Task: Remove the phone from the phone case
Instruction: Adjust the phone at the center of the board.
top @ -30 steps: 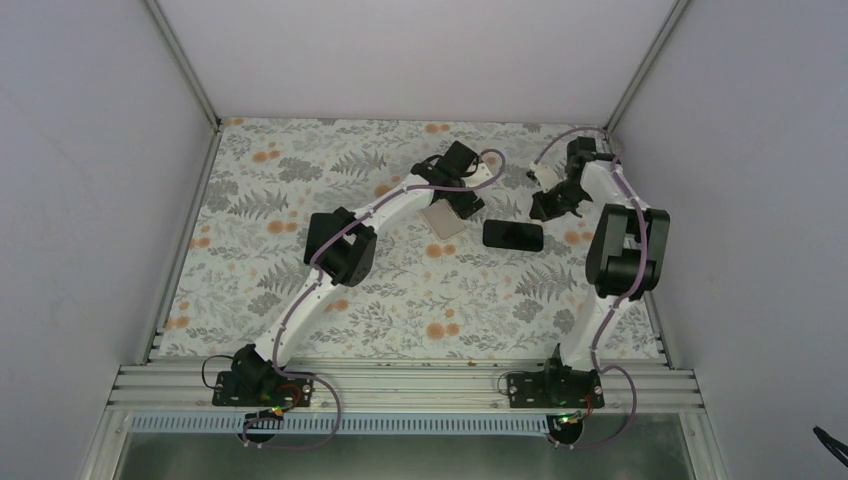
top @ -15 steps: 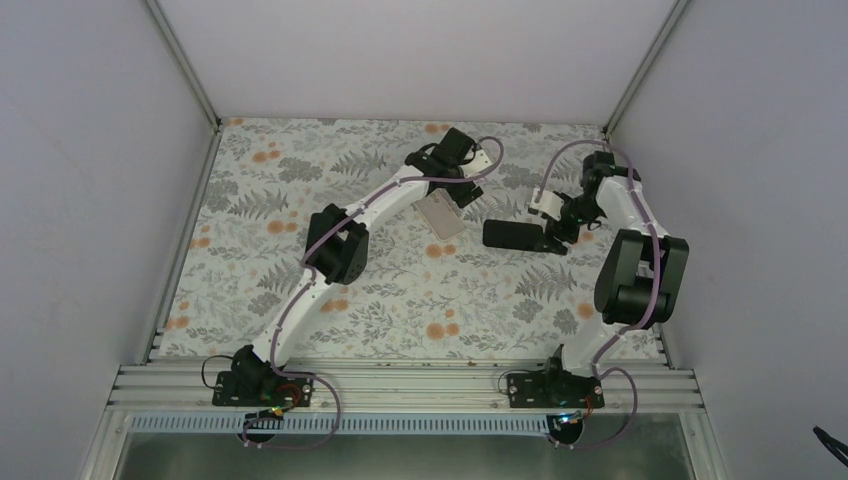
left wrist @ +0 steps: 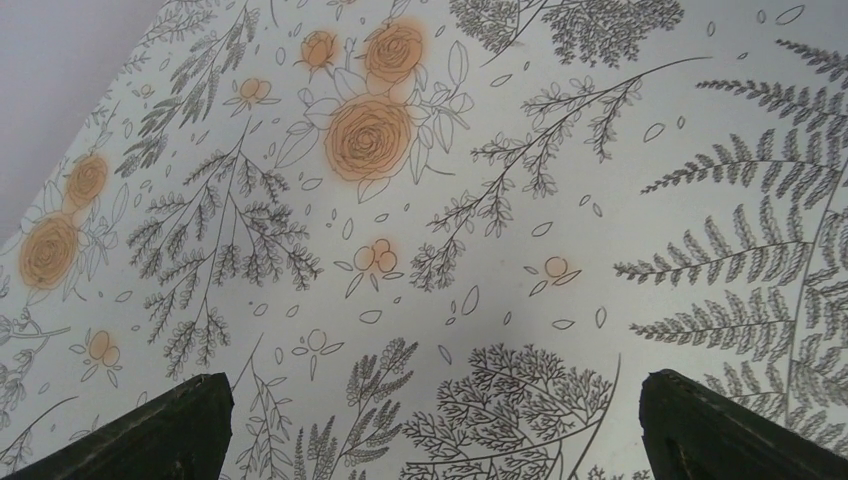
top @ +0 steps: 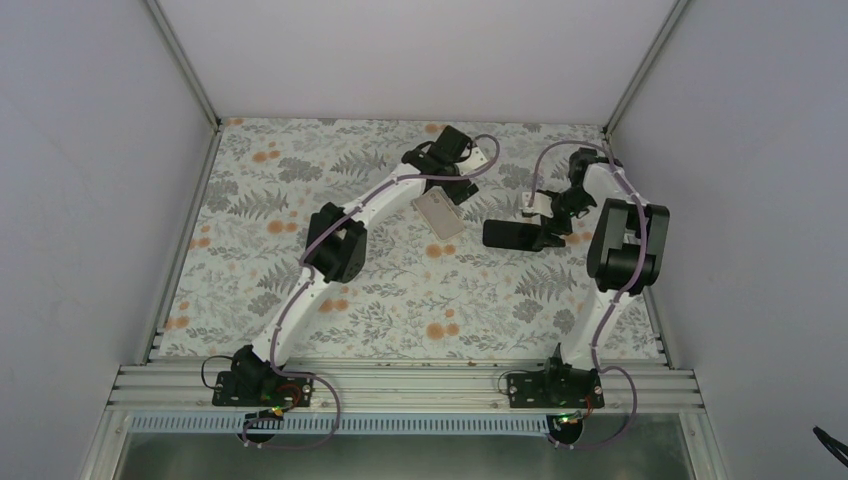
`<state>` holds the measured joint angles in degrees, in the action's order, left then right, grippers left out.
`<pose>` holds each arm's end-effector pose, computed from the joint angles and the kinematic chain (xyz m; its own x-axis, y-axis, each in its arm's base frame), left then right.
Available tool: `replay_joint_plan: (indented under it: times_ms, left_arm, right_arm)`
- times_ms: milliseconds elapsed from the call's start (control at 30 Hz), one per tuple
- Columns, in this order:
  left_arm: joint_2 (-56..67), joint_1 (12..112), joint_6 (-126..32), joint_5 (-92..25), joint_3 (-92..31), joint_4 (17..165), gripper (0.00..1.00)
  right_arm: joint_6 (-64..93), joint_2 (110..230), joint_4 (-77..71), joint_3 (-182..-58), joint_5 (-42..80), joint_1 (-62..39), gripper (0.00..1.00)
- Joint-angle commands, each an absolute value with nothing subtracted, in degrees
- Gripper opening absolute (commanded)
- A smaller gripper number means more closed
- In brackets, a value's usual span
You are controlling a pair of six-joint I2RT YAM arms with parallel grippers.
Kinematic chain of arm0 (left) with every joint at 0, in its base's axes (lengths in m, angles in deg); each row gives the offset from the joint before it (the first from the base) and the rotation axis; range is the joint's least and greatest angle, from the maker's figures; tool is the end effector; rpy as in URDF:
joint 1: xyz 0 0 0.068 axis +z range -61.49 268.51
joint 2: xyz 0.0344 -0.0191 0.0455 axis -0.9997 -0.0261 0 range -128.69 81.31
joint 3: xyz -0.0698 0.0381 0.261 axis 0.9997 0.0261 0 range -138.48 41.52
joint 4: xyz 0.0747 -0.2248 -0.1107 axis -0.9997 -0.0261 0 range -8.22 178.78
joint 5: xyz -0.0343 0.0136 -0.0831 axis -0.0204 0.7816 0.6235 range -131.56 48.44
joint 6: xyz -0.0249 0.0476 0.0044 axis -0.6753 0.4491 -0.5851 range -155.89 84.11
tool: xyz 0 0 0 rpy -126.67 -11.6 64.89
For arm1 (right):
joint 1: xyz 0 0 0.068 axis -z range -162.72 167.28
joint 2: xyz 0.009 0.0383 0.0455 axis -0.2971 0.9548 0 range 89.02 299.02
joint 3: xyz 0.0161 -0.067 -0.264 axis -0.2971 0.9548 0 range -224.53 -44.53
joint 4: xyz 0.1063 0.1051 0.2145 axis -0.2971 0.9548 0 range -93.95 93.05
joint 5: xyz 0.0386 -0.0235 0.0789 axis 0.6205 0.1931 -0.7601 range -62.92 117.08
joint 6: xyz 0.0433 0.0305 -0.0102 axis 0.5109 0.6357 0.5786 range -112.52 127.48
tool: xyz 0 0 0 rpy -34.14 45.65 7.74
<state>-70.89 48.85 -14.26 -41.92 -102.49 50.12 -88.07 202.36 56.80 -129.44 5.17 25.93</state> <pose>0.4464 -0.3697 0.1812 -0.2882 0.7176 -0.6340 0.7972 0.5466 0.2564 0.3680 -0.0425 0.1851 -0.0380 -0.9283 -0.3700 -0.9969 0.0608 -0.0501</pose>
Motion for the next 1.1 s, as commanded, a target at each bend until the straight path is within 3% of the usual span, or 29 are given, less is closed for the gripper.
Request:
replay_joint_plan:
  times_ms: [0, 500, 767, 1067]
  left_arm:
    - [-68.54, 49.57, -14.01, -42.50, -101.69, 50.18, 1.00]
    - [-70.04, 50.71, -15.32, -40.98, -103.59, 50.02, 1.00]
    - [-68.88, 50.98, -16.01, -39.72, -103.14, 49.56, 1.00]
    - [-68.82, 50.98, -16.03, -39.79, -103.16, 49.48, 1.00]
  right_arm:
    - [-88.72, 204.41, 56.05, -130.51, 4.98, 24.33, 1.00]
    - [-84.08, 210.00, 54.43, -132.97, 6.70, 23.21, 1.00]
    - [-83.69, 206.61, 54.59, -128.25, 6.75, 22.76, 1.00]
    - [-81.16, 208.73, 60.66, -130.07, 7.02, 22.43, 1.00]
